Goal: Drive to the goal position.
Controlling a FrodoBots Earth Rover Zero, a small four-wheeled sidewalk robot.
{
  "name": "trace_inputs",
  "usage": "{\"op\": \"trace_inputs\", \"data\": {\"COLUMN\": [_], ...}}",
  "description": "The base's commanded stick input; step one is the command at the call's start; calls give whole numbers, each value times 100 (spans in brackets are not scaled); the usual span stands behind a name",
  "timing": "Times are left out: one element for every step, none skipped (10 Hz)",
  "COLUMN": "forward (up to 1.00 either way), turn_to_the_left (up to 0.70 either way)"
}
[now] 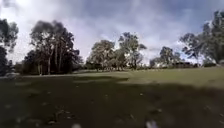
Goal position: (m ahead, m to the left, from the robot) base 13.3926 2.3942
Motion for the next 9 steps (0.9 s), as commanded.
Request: {"op": "trace_inputs", "data": {"forward": [70, 70, 70, 70, 70, 70, 70, 70, 70], "turn_to_the_left": [0, 0, 1, 3, 5, 35, 35, 35, 35]}}
